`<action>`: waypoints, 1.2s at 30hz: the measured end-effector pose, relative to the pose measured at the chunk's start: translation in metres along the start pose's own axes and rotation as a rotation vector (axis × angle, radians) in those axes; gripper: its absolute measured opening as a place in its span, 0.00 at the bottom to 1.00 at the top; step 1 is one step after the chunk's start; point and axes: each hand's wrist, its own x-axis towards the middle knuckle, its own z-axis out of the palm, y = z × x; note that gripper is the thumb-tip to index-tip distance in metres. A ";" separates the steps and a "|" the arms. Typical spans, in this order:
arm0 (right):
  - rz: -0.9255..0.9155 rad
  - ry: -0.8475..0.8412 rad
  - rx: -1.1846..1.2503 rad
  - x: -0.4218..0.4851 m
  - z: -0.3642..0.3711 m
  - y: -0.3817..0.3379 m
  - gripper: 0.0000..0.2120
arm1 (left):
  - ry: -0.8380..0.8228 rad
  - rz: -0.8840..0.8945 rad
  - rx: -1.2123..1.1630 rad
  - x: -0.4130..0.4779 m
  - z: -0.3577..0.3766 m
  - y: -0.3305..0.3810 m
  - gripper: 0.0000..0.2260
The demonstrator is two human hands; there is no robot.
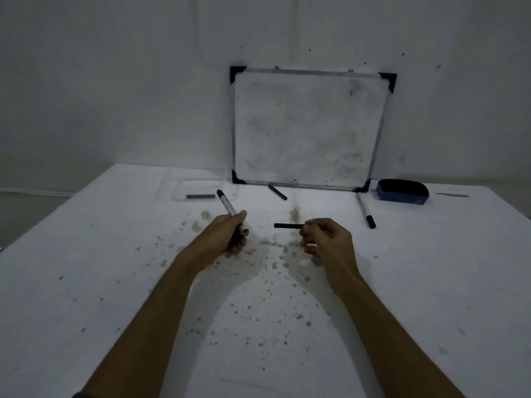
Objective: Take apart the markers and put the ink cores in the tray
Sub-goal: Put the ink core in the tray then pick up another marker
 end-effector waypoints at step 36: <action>-0.359 -0.107 -0.934 0.163 0.243 0.014 0.10 | 0.538 0.449 0.955 0.022 -0.078 -0.059 0.15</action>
